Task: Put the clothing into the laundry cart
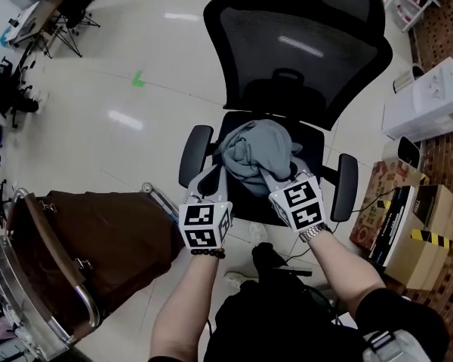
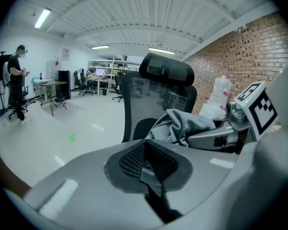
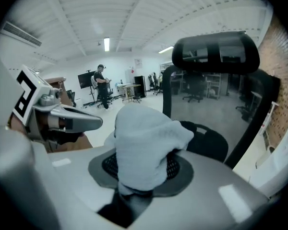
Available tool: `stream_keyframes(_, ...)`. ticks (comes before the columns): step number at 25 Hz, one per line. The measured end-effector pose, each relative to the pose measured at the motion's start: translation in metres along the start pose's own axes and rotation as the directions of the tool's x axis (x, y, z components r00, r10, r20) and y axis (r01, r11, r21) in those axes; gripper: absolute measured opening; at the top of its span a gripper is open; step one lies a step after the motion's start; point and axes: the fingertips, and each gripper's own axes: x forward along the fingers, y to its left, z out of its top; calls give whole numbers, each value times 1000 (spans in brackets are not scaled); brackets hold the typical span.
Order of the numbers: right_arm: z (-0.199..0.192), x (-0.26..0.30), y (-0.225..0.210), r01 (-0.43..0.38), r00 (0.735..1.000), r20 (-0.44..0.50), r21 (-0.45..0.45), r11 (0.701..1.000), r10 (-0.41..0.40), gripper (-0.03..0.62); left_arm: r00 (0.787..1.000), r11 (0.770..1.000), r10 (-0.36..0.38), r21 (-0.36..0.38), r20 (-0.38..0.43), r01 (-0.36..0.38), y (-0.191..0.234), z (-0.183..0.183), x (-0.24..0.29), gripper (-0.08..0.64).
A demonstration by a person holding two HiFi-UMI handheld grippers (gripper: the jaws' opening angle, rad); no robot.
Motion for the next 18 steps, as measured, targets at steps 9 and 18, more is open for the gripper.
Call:
stream_keyframes(9, 91, -92, 102, -48, 983, 170, -115, 992, 67, 127, 989, 997, 72, 11, 133, -74, 6, 42, -128, 3)
stream_keyframes(18, 127, -204, 221, -121, 931, 307, -252, 960, 198, 129, 942, 988, 143, 18, 305, -156, -24, 68, -293, 2)
